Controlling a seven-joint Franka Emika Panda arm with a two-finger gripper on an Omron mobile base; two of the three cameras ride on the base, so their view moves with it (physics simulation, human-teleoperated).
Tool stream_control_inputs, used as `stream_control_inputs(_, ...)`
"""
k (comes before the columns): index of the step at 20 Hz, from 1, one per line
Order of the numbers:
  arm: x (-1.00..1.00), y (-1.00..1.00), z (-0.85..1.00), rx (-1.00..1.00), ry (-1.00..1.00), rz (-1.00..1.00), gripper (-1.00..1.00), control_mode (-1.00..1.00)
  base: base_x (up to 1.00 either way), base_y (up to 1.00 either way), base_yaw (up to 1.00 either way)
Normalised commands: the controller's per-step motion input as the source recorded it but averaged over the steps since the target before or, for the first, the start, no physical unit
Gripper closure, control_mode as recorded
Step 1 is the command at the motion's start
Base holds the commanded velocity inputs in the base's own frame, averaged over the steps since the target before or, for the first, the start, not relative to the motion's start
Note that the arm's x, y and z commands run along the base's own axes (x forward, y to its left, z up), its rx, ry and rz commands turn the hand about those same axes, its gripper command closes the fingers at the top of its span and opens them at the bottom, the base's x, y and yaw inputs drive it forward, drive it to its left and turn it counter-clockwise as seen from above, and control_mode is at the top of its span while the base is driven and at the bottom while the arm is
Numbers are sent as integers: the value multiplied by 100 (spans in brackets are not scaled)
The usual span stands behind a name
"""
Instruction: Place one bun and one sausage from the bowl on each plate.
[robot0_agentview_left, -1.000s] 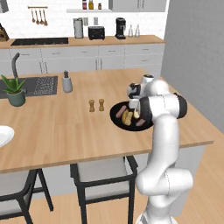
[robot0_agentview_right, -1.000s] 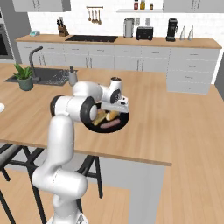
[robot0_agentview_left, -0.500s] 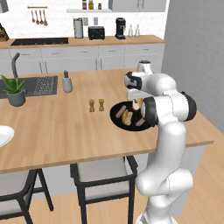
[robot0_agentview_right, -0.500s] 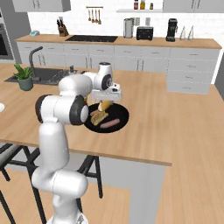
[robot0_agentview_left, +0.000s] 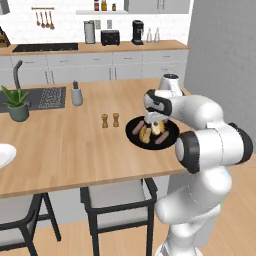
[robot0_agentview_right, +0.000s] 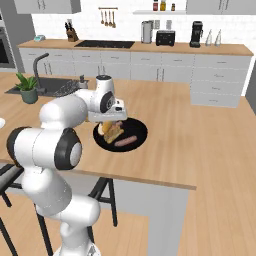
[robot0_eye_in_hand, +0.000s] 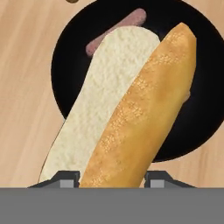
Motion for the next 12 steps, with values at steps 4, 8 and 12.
stream_control_inputs(4,-60,5,0,0,-3,7,100,-100,0,0,0)
stream_control_inputs(8,0,0,0,0,-2,0,100,100,-9,20,0)
stream_control_inputs(12,0,0,0,0,0,0,100,100,-20,100,2)
